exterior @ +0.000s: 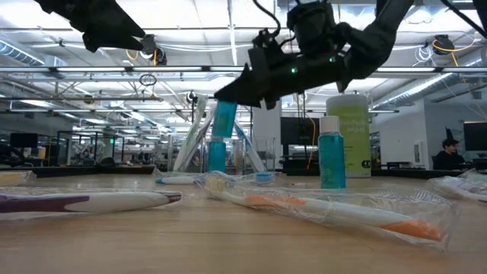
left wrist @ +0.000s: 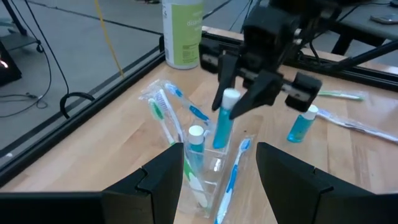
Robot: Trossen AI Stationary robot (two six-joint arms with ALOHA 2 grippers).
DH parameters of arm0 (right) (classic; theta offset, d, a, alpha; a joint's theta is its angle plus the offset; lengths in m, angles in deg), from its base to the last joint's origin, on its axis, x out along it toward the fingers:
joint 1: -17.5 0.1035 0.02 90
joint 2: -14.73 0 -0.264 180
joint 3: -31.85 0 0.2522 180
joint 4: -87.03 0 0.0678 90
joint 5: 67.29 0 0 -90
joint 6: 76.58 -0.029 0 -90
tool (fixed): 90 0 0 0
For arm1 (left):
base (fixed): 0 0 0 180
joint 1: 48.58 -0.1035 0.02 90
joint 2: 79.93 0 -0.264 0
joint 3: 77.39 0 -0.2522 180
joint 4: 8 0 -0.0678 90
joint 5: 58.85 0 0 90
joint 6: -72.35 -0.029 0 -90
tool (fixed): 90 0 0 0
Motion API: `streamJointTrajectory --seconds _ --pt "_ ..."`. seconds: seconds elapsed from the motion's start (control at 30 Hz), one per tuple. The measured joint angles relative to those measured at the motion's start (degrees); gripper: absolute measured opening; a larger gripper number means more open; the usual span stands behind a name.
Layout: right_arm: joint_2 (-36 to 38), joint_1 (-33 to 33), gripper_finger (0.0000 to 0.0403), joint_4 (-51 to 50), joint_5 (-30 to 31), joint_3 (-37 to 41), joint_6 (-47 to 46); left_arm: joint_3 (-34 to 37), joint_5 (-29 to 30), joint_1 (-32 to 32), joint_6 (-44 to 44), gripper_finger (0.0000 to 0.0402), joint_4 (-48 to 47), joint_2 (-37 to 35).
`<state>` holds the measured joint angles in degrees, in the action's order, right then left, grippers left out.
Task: Pick & Place toothbrushing station
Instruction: Put the top mouthwash into the transparent organizer
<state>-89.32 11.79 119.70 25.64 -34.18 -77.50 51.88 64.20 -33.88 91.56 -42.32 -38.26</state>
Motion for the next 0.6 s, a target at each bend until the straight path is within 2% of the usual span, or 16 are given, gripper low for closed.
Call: streamJointTrajectory --seconds 0.17,0.37,0.6 --pt "-1.28 -0.92 0.0091 -1.41 0.02 0.04 -0.09 0.00 0.01 -0.02 -1.54 0.0209 0.73 0.00" --pt "-1.22 -1.34 0.0113 -3.83 0.21 0.07 0.01 0.00 0.28 -0.02 -2.40 0.0209 1.17 0.00" --pt "-1.20 -1.34 0.0094 -5.32 0.21 0.07 0.05 0.00 0.75 -0.02 -2.52 0.0209 1.19 0.00"
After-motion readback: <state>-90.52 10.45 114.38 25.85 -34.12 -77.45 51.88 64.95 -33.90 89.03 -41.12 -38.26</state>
